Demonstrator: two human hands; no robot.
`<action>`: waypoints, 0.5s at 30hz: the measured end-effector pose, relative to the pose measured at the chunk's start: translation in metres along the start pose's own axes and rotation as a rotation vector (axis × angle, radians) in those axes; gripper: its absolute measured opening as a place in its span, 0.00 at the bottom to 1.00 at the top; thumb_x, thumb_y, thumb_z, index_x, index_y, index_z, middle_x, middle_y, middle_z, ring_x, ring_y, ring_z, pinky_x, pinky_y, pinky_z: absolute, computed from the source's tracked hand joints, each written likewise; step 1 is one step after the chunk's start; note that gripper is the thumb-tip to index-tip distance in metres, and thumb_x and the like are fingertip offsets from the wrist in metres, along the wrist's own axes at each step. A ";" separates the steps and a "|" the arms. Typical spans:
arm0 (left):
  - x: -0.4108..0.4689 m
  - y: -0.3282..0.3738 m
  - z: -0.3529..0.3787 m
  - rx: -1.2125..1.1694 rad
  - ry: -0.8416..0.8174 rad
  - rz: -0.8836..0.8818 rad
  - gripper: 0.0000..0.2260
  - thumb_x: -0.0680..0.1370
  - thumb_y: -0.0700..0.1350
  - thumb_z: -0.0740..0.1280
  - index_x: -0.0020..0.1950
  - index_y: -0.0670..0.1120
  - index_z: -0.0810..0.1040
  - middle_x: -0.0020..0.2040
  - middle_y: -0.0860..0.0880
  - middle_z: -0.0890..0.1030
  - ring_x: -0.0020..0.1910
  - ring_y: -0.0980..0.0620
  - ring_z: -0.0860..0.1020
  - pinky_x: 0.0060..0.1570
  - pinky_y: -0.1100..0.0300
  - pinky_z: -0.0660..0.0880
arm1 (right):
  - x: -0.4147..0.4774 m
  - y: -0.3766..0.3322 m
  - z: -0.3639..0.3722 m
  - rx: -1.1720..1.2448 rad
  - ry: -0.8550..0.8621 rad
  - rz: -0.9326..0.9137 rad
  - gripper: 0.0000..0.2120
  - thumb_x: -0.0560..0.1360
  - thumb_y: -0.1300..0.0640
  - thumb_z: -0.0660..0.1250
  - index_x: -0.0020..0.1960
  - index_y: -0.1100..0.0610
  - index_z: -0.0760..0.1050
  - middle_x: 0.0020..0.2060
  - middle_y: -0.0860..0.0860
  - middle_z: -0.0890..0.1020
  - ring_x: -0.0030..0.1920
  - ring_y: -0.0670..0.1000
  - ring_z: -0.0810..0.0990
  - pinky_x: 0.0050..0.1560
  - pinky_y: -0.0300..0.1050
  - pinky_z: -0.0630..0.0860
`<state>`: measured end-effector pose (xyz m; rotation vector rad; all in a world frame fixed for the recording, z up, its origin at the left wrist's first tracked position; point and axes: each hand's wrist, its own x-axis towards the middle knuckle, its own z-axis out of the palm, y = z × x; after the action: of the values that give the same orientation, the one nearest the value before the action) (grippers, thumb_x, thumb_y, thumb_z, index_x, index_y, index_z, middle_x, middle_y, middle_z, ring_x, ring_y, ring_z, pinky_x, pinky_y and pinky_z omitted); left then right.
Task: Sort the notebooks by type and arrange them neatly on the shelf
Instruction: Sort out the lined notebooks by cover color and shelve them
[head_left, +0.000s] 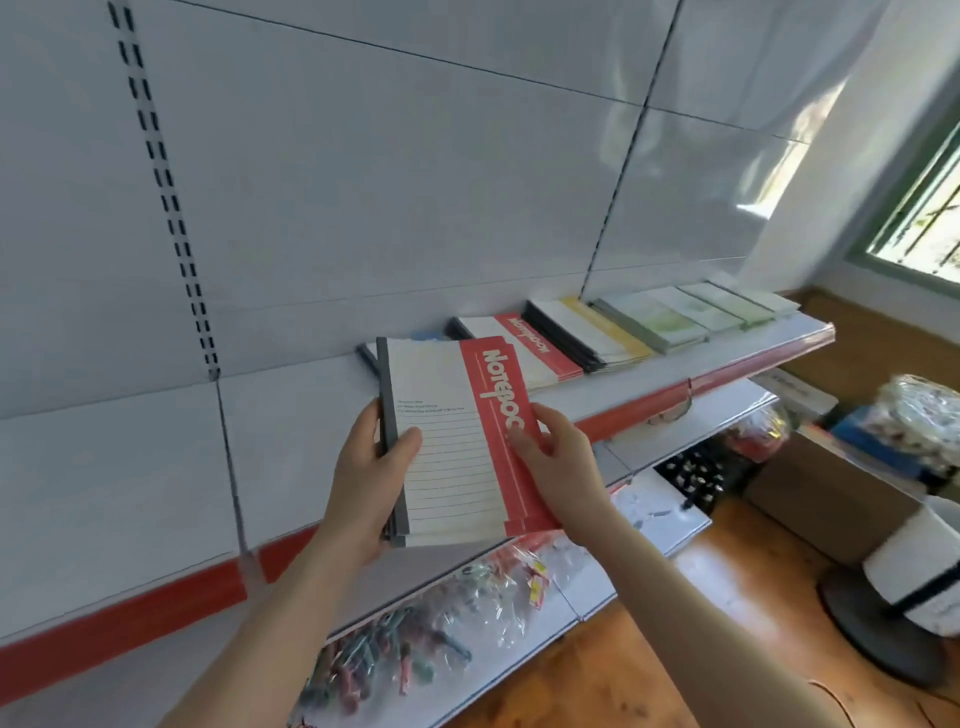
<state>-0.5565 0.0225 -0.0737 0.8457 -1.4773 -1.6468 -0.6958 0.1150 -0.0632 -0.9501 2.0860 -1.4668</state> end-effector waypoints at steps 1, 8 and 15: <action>0.013 -0.004 0.012 0.017 -0.013 0.005 0.14 0.78 0.40 0.62 0.50 0.61 0.72 0.50 0.55 0.80 0.49 0.54 0.79 0.43 0.58 0.76 | 0.012 0.004 -0.008 -0.020 0.025 0.004 0.12 0.78 0.56 0.62 0.61 0.51 0.71 0.45 0.46 0.81 0.44 0.49 0.82 0.47 0.47 0.81; 0.110 -0.026 0.076 0.080 -0.003 -0.009 0.10 0.77 0.39 0.63 0.56 0.49 0.74 0.49 0.51 0.81 0.48 0.51 0.80 0.50 0.50 0.78 | 0.107 0.022 -0.044 -0.231 0.113 0.028 0.14 0.78 0.54 0.62 0.63 0.56 0.70 0.45 0.47 0.79 0.42 0.47 0.79 0.40 0.38 0.77; 0.187 -0.043 0.123 0.157 0.040 -0.022 0.10 0.77 0.36 0.61 0.55 0.49 0.70 0.51 0.49 0.79 0.48 0.51 0.78 0.43 0.57 0.76 | 0.200 0.044 -0.064 -0.288 0.100 0.029 0.15 0.77 0.54 0.63 0.62 0.58 0.73 0.44 0.46 0.79 0.36 0.40 0.78 0.31 0.27 0.72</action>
<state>-0.7593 -0.0768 -0.1004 0.9783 -1.5905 -1.5357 -0.8882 0.0193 -0.0721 -0.9604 2.4205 -1.2439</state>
